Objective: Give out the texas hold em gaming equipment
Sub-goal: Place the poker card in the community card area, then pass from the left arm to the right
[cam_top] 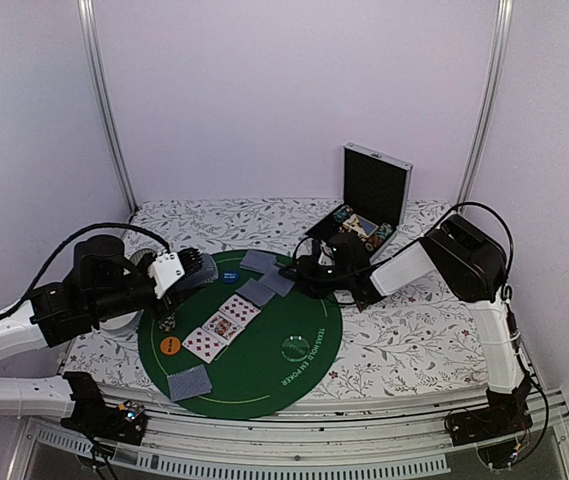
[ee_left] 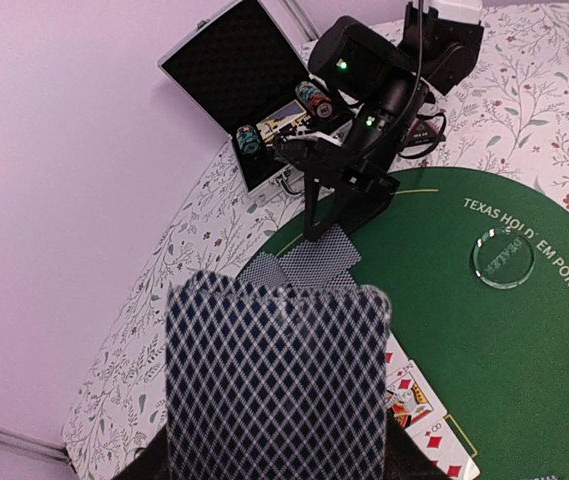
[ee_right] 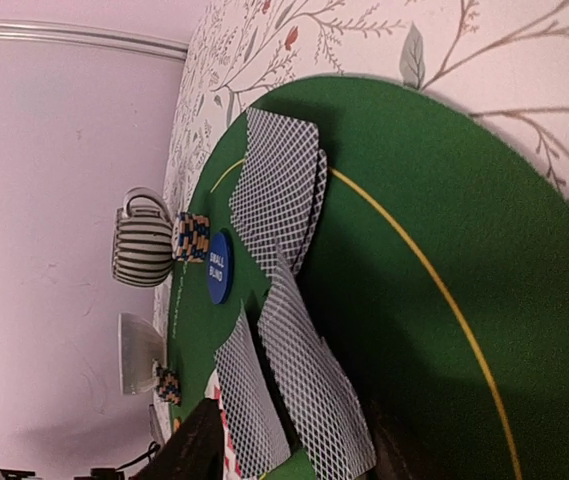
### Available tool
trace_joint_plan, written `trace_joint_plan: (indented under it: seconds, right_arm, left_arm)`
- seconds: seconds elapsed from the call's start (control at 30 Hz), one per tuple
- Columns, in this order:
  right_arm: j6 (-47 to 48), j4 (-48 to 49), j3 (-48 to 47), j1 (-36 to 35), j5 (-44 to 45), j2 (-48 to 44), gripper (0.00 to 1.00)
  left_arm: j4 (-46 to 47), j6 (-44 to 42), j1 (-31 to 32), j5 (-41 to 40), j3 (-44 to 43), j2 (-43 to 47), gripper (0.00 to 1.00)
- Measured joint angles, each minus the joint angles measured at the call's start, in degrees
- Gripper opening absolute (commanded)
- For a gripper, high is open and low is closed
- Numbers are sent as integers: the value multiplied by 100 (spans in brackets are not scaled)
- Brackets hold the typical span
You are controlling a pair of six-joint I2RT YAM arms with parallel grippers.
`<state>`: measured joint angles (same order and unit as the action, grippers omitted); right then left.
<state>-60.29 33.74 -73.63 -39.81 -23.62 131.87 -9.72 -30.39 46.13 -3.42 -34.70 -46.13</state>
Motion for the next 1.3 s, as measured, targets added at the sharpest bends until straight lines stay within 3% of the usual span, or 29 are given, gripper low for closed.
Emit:
trace_joint_plan:
  seconds: [0.07, 0.33, 0.5, 0.57, 0.7, 0.9, 1.17, 1.3]
  right_arm:
    - [79, -2, 57, -7, 48, -85, 98]
    - [1060, -1147, 205, -131, 811, -1211, 99]
    - [2371, -1808, 146, -358, 1412, -1991, 99]
    - [3134, -1930, -39, -564, 1202, -2170, 99]
    - [4297, -2002, -533, -944, -205, -2271, 100]
    - [5038, -2085, -1281, -1434, -1753, -2205, 94]
    - [4881, -2352, -2234, -1491, -1996, -1436, 86]
    - [4736, -2697, -2645, -1480, -1985, -984, 66]
  left_arm:
    - [0, -2, 0, 2, 0, 0, 44]
    - [0, 0, 0, 9, 0, 0, 45]
    - [0, 0, 9, 31, 0, 0, 44]
    - [0, -2, 9, 46, 0, 0, 44]
    - [0, 0, 9, 92, 0, 0, 45]
    - [0, -2, 11, 146, 0, 0, 44]
    - [-2, -2, 13, 195, 0, 17, 44]
    - [-2, -2, 26, 195, 0, 55, 44]
